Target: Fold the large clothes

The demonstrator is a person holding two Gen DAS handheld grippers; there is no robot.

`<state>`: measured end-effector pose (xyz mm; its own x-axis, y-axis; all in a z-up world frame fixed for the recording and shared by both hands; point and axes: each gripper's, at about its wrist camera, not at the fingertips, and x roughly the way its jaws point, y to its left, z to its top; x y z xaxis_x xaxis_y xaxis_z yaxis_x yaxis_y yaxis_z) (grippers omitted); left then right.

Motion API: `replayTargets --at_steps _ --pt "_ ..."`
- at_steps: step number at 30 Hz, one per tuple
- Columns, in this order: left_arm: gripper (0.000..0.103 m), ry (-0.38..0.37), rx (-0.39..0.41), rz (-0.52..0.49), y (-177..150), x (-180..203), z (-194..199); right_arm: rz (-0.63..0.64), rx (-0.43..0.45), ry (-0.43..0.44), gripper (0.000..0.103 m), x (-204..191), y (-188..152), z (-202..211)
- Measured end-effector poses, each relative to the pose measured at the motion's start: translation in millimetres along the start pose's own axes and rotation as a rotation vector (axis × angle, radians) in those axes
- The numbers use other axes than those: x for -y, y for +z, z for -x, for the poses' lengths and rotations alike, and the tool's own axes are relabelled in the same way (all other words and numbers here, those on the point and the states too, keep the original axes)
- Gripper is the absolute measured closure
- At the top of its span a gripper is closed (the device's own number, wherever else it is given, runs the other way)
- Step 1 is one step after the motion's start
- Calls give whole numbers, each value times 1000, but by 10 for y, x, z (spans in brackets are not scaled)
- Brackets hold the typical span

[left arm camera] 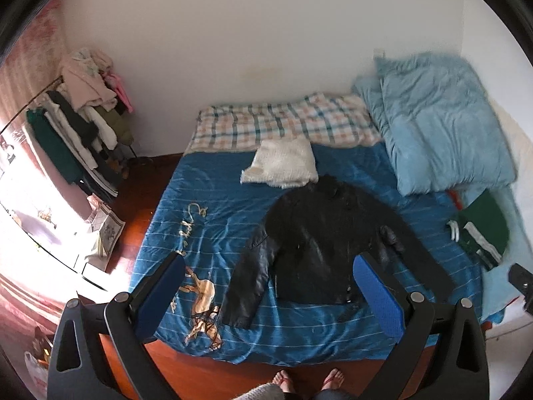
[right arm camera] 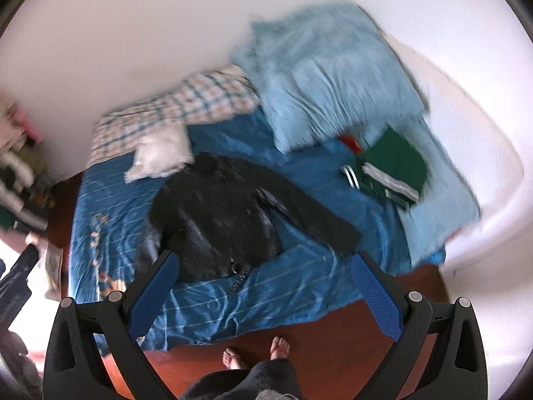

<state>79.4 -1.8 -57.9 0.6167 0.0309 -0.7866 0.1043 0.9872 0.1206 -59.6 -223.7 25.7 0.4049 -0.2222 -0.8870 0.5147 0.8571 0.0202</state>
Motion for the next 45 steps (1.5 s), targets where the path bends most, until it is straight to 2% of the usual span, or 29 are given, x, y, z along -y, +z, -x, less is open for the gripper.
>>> replayTargets --at_steps 2,4,6,8,10,15,18,23,25,26,28,30,33,36,37,38,39,41,43,45 --pt "0 21 -26 -19 9 59 -346 -70 -44 5 2 192 2 -423" --pt "0 46 -60 -35 2 133 -658 -131 -106 1 20 375 -15 -870" --pt "0 63 -104 -35 -4 226 -1020 -189 -164 -8 28 593 -30 -1377" --pt "0 77 -145 -31 -17 311 -1356 -245 -202 -2 33 840 -59 -1867" --pt "0 112 -190 -34 -40 426 -1711 -314 -241 8 33 1096 -117 -2372" --pt "0 191 -289 -14 -128 690 -2594 -583 -367 142 33 1764 -311 -3937" --pt "0 203 -354 10 -260 859 -3216 -792 -382 215 33 2125 -544 -4730" --pt "0 224 -474 38 -530 1123 -4210 -1096 -367 202 32 2574 -1035 -5868" --pt "0 229 -511 30 -622 1263 -4542 -1231 -340 217 32 2690 -1180 -6169" --pt "0 225 -529 24 -662 1334 -4693 -1320 -298 248 32 2757 -1254 -6274" --pt "0 199 -555 16 -685 1480 -4974 -1443 -141 321 32 2831 -1285 -6319" --pt "0 167 -558 6 -692 1639 -5213 -1453 -1 346 33 2867 -1196 -6335" --pt "0 145 -549 -30 -718 1810 -5419 -1405 4 317 32 2877 -1081 -6591" --pt "0 133 -554 -60 -728 1942 -5532 -1426 37 340 34 2814 -1001 -6951" --pt "0 127 -555 -71 -723 1987 -5549 -1427 60 344 48 2800 -940 -6967" --pt "0 123 -551 -78 -692 2027 -5589 -1417 84 342 69 2784 -849 -6989" --pt "0 120 -541 -90 -677 2063 -5579 -1410 104 340 97 2794 -756 -6987" --pt "0 116 -520 -112 -647 2144 -5541 -1406 188 317 98 2840 -600 -6884" --pt "0 111 -497 -136 -618 2200 -5483 -1375 234 324 98 2852 -444 -6858" --pt "0 105 -484 -148 -606 2264 -5465 -1333 165 334 96 2875 -293 -7109"
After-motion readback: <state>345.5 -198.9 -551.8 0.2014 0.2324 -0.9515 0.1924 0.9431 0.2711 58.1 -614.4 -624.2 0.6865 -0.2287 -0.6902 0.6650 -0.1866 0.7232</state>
